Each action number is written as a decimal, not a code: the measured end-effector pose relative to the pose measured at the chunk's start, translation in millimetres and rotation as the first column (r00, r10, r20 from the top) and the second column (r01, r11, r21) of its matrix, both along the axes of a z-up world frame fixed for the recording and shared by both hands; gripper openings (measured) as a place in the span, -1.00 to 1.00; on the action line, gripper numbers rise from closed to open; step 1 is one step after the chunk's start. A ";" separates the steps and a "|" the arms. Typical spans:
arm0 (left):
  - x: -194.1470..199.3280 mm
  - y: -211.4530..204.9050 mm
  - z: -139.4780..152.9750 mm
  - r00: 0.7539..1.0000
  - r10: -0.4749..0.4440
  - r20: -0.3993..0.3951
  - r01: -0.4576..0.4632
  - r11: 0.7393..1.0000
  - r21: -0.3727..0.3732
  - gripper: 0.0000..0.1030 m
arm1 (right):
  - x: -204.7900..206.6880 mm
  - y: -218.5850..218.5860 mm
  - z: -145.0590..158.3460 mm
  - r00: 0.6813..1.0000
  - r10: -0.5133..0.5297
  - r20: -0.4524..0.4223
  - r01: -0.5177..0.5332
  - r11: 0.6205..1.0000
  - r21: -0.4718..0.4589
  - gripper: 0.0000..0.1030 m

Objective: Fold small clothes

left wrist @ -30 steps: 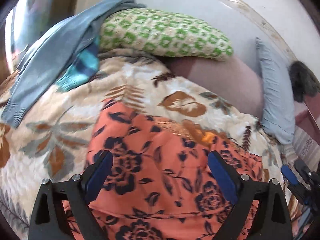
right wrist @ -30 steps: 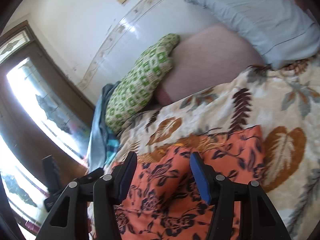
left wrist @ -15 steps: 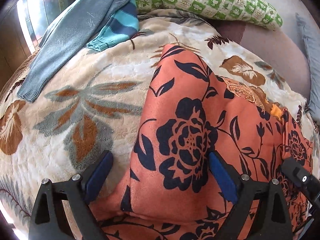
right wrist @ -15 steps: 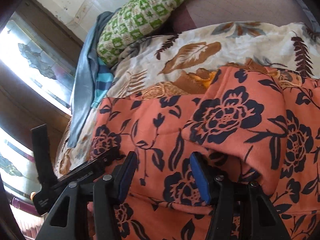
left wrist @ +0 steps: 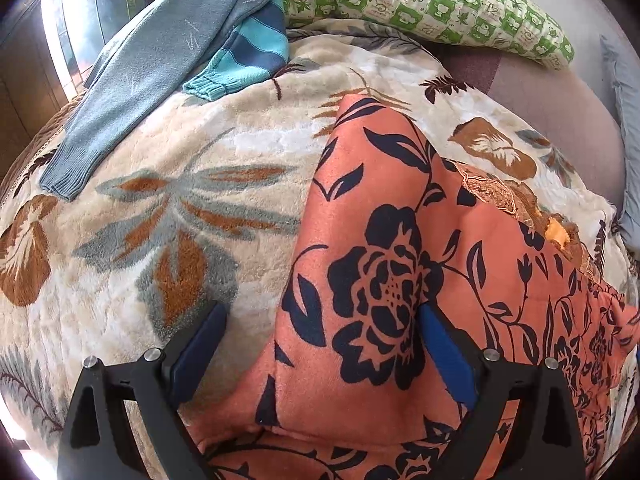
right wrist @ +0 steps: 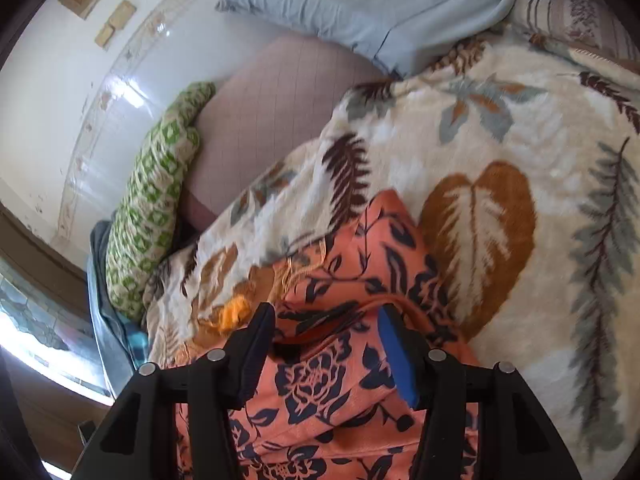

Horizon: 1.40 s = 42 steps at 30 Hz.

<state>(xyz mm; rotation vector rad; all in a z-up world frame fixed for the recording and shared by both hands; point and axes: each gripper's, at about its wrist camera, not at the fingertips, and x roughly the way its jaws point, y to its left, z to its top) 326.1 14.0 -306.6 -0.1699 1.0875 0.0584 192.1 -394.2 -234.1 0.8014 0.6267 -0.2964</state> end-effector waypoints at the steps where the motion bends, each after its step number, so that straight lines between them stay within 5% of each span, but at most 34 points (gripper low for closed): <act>1: -0.5 -1.3 0.5 1.000 0.000 0.004 -0.001 1.000 0.010 0.87 | -0.6 -1.2 7.2 1.000 0.007 0.024 -0.006 1.000 -0.011 0.14; 6: -2.4 -2.8 4.3 1.000 0.014 0.026 -0.015 0.999 0.036 0.87 | 21.7 25.9 10.3 0.978 0.205 0.027 -0.205 0.979 -0.012 0.17; 12: 1.7 -4.4 -3.1 1.000 -0.004 0.010 0.003 0.998 0.068 0.89 | 59.2 41.6 -56.5 0.922 0.279 -0.268 -0.283 0.959 0.027 0.16; 17: 1.4 -2.9 0.1 1.000 0.009 0.009 -0.010 0.998 0.059 0.89 | 56.4 73.5 -26.2 0.903 0.343 -0.260 -0.377 0.921 -0.096 0.15; 22: -2.2 -6.0 7.6 0.999 0.005 0.049 -0.011 0.992 0.128 0.89 | 60.5 127.4 -43.4 0.793 0.508 -0.336 -0.573 0.809 -0.129 0.18; 26: 0.1 -8.2 -0.3 0.999 -0.015 0.032 0.009 0.988 0.156 0.90 | 52.8 167.5 -49.2 0.744 0.489 -0.455 -0.659 0.647 -0.384 0.23; 30: 4.4 1.5 -6.2 1.000 -0.010 0.021 0.008 0.994 0.109 1.00 | 46.8 155.8 -49.9 0.749 0.507 -0.426 -0.652 0.678 -0.339 0.24; 34: 1.9 4.6 -5.9 0.998 -0.033 0.044 0.029 0.995 0.091 1.00 | 28.9 154.8 -48.6 0.758 0.503 -0.415 -0.646 0.665 -0.375 0.24; 40: -12.3 37.2 8.6 0.994 0.047 0.095 -0.042 0.998 -0.048 0.98 | 5.1 130.9 -34.4 0.799 0.442 -0.408 -0.583 0.735 -0.346 0.25; 42: -26.5 53.0 19.6 0.990 0.080 0.115 -0.070 0.994 -0.089 0.98 | -11.4 109.7 -23.5 0.833 0.409 -0.372 -0.529 0.785 -0.322 0.25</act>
